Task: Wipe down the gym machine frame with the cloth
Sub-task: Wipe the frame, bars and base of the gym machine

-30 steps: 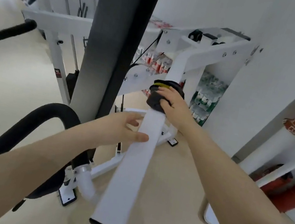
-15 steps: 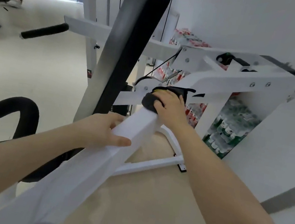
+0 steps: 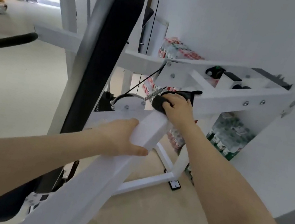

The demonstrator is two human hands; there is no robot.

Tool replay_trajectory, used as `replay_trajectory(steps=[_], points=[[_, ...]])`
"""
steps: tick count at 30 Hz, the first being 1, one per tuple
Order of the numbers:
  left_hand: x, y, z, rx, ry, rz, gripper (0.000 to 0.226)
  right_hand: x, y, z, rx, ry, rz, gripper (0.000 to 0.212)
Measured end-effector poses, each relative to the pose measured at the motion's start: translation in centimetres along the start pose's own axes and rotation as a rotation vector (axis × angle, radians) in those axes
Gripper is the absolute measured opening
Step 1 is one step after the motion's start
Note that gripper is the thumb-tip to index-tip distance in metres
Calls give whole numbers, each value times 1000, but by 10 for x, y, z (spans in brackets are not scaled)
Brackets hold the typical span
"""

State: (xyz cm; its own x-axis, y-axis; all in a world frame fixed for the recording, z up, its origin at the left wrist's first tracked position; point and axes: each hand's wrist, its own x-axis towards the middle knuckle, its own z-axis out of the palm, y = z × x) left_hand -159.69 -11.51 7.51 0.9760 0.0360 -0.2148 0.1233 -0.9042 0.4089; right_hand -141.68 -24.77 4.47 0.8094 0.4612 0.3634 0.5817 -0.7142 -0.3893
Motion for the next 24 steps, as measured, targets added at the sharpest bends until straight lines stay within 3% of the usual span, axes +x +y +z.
replay_trajectory(steps=[2, 5, 7, 12, 16, 18, 21, 24], points=[[18, 8, 0, -69, 26, 50, 81, -8, -9, 2, 21, 12, -28, 53], [44, 17, -1, -183, 140, 56, 56, -38, -9, 11, 143, 44, -230, 51], [61, 23, -8, -220, 178, 27, 55, -30, 7, 11, 164, 47, -280, 53], [99, 35, -21, -235, 132, -15, 83, 42, 75, -5, 8, 203, -31, 61], [114, 45, -17, -206, 72, -64, 68, 54, 113, -19, -77, 292, 110, 62], [117, 46, -19, -221, 65, -75, 56, 40, 98, -5, -2, 317, 33, 54], [118, 46, -21, -215, 58, -69, 56, 22, 78, 13, 118, 295, -227, 42], [116, 47, -17, -227, 68, -116, 64, 44, 99, -3, -15, 271, -381, 38]])
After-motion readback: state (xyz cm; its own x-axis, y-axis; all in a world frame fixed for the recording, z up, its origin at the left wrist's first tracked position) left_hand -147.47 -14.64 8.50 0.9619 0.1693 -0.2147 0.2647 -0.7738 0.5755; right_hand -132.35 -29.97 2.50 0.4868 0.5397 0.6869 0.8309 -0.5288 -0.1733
